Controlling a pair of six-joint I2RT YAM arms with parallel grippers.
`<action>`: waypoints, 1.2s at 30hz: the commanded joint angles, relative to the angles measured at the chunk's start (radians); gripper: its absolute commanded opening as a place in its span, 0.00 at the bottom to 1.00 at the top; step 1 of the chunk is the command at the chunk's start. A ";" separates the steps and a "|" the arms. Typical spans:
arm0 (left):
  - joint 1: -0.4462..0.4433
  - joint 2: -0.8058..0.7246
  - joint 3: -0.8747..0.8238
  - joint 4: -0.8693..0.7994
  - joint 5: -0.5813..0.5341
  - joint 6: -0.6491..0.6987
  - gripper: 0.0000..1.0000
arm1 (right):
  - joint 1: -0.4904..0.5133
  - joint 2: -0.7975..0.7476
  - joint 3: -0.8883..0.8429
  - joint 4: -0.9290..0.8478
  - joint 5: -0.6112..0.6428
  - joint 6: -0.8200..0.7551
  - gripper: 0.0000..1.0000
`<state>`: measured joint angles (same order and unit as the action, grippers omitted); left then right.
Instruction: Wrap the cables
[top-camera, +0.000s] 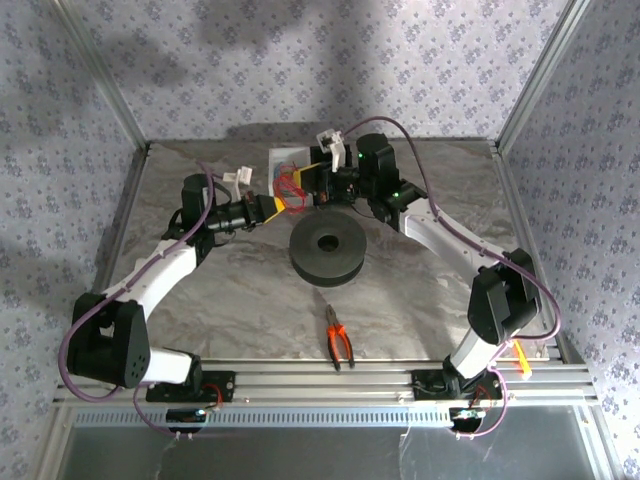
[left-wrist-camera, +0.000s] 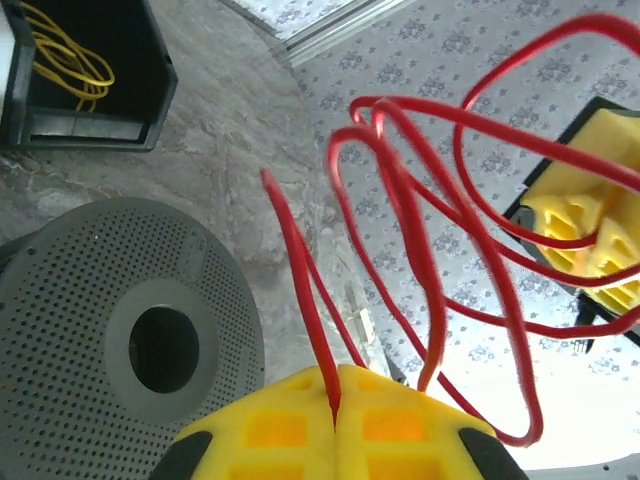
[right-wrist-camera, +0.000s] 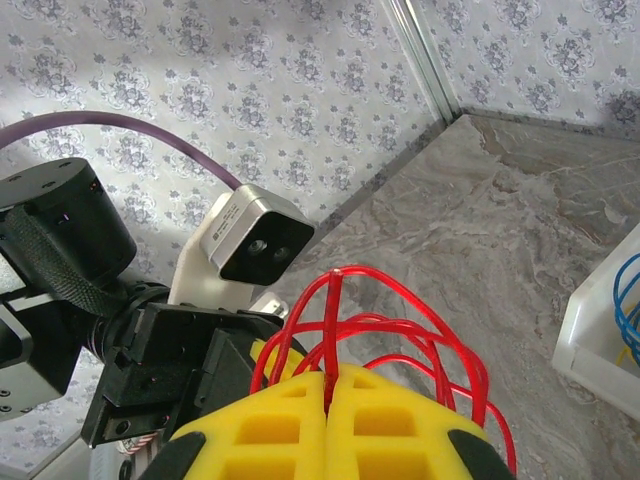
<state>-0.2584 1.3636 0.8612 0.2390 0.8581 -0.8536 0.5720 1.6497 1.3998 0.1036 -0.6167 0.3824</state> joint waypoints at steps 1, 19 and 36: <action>-0.003 0.023 0.027 -0.086 -0.038 0.059 0.00 | -0.005 -0.054 0.008 -0.011 -0.013 -0.029 0.00; 0.209 0.048 0.191 -0.480 -0.204 0.282 0.00 | -0.368 -0.467 -0.199 -0.243 0.058 -0.169 0.00; 0.587 0.056 0.366 -0.572 -0.210 0.328 0.00 | -1.044 -0.691 -0.332 -0.205 -0.107 0.115 0.00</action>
<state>0.2401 1.4528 1.2034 -0.2958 0.6868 -0.5308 -0.3977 0.9451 1.0782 -0.1780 -0.6983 0.3794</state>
